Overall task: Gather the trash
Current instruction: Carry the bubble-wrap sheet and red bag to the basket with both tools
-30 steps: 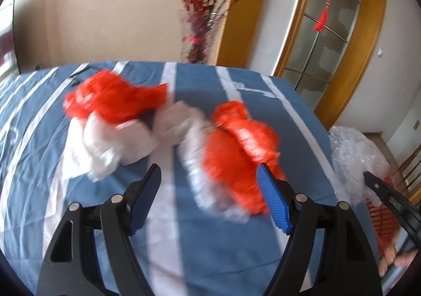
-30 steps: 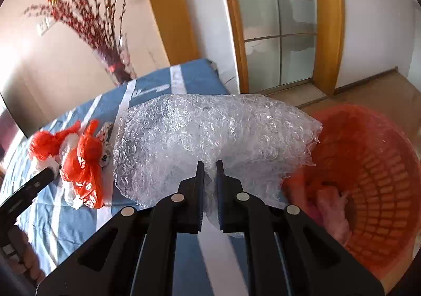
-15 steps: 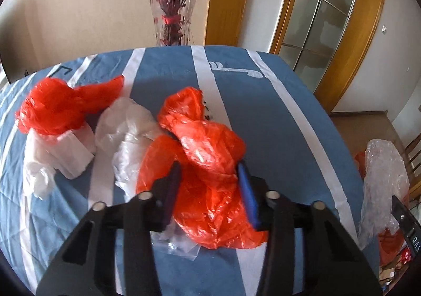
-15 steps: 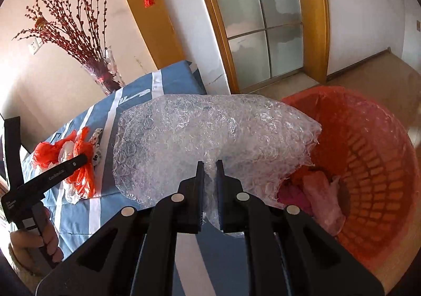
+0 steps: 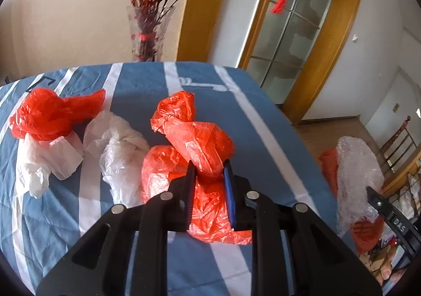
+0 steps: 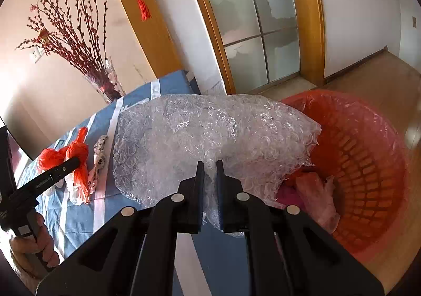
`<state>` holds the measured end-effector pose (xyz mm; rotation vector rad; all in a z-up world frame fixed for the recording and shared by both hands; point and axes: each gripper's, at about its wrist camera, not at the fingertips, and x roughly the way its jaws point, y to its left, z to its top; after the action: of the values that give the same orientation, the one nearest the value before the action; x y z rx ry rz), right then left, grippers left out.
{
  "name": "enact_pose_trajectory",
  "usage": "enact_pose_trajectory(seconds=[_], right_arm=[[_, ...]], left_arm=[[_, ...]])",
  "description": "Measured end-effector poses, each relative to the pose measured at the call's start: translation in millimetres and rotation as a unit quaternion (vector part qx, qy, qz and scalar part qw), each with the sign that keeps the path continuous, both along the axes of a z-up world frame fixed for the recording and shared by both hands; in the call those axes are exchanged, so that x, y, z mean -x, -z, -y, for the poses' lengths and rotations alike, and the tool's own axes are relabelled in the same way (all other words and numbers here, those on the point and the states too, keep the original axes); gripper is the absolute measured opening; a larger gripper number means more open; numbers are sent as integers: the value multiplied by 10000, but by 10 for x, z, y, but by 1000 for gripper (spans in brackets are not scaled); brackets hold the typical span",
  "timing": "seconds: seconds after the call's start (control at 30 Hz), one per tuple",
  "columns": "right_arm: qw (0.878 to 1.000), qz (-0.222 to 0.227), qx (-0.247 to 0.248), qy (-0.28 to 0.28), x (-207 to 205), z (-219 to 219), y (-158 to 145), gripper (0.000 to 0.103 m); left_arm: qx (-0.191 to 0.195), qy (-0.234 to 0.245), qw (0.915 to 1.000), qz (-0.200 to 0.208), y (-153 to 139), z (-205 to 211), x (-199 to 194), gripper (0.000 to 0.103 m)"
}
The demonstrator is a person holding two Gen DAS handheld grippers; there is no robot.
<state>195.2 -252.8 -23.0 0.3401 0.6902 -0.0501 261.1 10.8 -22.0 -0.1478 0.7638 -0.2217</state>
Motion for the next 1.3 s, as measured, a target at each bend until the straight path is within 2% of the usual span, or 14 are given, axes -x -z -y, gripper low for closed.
enact_pose_trajectory(seconds=[0.4, 0.6, 1.3], right_arm=[[9989, 314, 213, 288, 294, 152, -183, 9], [9969, 404, 314, 605, 444, 333, -209, 9], [9862, 449, 143, 1587, 839, 1055, -121, 9]], left_arm=[[222, 643, 9975, 192, -254, 486, 279, 21], [296, 1030, 9941, 156, -261, 841, 361, 21], [463, 2106, 9764, -86, -152, 1912, 485, 21]])
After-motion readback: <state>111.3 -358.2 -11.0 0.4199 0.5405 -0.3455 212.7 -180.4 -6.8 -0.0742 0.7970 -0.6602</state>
